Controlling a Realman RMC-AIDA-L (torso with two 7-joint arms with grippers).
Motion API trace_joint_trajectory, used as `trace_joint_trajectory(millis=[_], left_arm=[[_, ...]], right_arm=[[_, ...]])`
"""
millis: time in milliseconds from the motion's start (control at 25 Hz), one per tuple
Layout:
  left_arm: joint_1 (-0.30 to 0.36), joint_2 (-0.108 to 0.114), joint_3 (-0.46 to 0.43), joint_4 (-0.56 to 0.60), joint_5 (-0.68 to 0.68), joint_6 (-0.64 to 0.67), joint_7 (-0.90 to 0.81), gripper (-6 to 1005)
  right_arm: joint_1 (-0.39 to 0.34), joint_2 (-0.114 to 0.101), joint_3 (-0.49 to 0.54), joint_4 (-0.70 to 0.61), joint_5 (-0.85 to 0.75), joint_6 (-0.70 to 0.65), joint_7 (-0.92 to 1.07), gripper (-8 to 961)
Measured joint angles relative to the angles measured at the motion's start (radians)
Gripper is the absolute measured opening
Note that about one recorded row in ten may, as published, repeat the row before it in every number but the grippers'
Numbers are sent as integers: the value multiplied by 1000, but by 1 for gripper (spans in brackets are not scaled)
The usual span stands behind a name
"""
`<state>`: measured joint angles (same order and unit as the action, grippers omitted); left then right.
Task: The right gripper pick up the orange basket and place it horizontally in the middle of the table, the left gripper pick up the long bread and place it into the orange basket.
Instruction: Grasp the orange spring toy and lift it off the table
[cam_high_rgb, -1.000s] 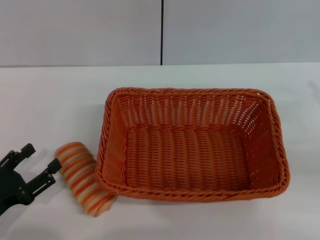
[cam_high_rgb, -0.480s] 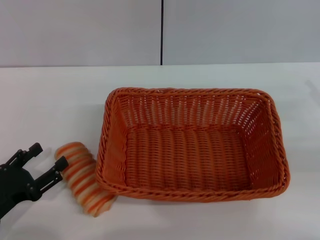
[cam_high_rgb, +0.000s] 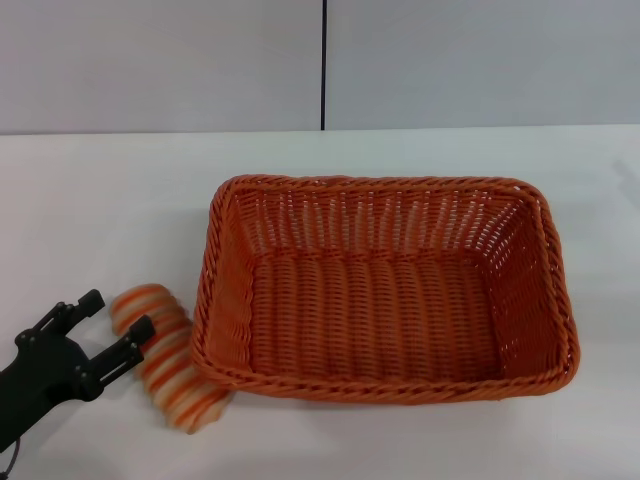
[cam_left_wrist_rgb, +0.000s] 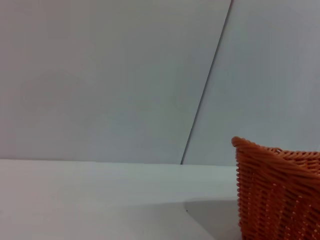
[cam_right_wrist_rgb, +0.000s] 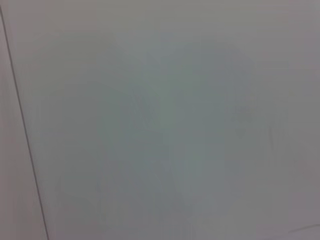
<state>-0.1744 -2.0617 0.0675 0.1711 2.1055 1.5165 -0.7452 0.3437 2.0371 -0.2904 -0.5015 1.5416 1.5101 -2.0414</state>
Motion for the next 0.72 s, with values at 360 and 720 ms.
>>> trace_joint_trajectory(millis=[360, 720], left_arm=[[-8, 0, 0, -18, 1, -30, 5, 842], [-13, 0, 9, -29, 2, -46, 5, 843]], right_arm=[[0, 0, 1, 2, -4, -15, -10, 574], [1, 0, 1, 8, -4, -25, -14, 574]])
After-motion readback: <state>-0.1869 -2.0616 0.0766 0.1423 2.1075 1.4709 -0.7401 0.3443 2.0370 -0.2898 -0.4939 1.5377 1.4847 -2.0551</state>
